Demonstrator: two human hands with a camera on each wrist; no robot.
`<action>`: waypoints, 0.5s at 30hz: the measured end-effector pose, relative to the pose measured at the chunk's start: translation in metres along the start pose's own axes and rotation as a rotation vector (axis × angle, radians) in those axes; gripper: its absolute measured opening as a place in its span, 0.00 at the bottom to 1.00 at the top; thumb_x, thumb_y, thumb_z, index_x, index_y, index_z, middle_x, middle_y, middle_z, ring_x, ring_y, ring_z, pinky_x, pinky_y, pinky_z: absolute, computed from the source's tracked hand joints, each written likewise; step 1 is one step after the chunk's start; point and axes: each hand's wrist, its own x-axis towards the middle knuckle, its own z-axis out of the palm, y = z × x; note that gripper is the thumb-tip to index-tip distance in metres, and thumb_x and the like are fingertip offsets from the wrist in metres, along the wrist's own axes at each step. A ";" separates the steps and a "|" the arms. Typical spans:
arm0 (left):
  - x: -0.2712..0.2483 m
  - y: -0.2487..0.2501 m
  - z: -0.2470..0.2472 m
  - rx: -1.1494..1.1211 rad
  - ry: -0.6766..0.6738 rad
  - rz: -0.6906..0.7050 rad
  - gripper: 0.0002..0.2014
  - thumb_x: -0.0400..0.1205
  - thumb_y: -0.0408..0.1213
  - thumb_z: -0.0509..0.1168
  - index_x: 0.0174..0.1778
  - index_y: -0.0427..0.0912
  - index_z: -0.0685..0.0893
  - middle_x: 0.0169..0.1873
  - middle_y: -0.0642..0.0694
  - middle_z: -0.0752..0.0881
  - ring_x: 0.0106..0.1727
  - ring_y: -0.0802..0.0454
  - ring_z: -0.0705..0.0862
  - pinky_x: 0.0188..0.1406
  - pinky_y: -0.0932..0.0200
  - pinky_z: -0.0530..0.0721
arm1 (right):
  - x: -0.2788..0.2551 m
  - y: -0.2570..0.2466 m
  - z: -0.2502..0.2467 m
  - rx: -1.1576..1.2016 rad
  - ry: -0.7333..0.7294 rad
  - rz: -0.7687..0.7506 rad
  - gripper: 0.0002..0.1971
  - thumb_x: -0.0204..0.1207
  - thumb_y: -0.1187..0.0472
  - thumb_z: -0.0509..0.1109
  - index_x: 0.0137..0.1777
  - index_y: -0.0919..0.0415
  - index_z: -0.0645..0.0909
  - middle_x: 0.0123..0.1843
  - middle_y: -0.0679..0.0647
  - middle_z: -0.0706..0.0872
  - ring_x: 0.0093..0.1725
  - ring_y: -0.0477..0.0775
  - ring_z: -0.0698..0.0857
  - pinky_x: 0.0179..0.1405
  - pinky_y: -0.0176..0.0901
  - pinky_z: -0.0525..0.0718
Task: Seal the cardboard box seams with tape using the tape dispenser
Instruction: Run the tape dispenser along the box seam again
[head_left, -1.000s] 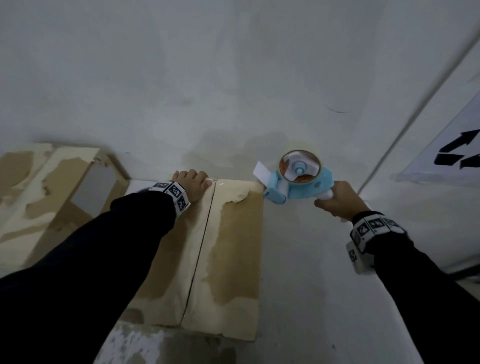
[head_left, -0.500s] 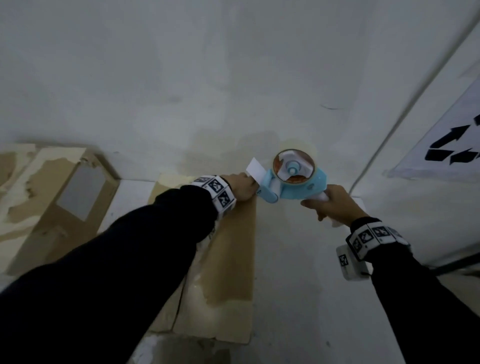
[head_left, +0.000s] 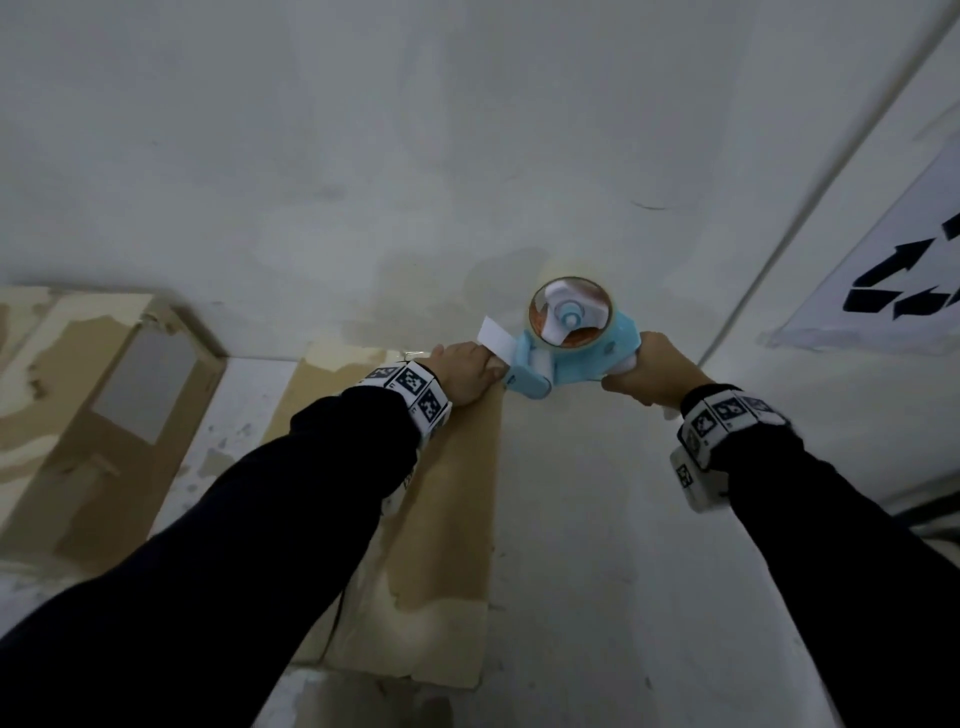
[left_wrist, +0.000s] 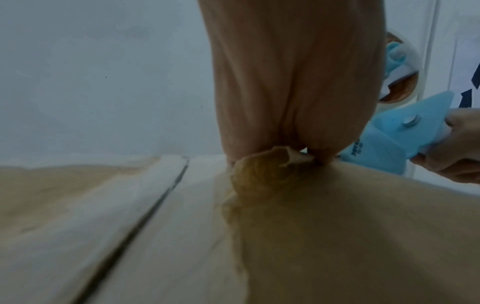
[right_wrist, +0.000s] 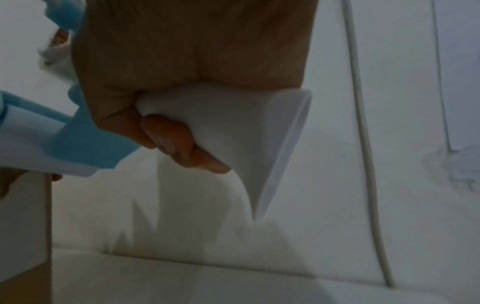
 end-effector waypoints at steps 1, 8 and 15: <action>0.001 0.000 0.001 -0.004 0.011 0.001 0.22 0.88 0.47 0.47 0.73 0.37 0.68 0.71 0.36 0.73 0.72 0.42 0.71 0.71 0.46 0.63 | -0.001 0.006 0.005 0.045 0.001 0.017 0.15 0.67 0.70 0.73 0.24 0.65 0.72 0.15 0.53 0.75 0.14 0.50 0.71 0.19 0.38 0.71; 0.002 -0.002 0.003 -0.012 0.002 -0.004 0.23 0.87 0.48 0.47 0.74 0.39 0.67 0.71 0.37 0.72 0.74 0.42 0.69 0.73 0.46 0.61 | -0.028 0.030 0.063 0.495 0.028 0.170 0.10 0.70 0.75 0.69 0.32 0.65 0.73 0.22 0.59 0.72 0.17 0.53 0.69 0.19 0.39 0.69; 0.006 -0.003 0.001 -0.011 0.007 -0.009 0.22 0.87 0.48 0.48 0.73 0.39 0.67 0.72 0.37 0.72 0.74 0.42 0.69 0.73 0.46 0.61 | -0.059 0.063 0.068 0.148 0.074 0.224 0.11 0.66 0.65 0.75 0.28 0.64 0.76 0.18 0.52 0.76 0.15 0.49 0.75 0.19 0.37 0.73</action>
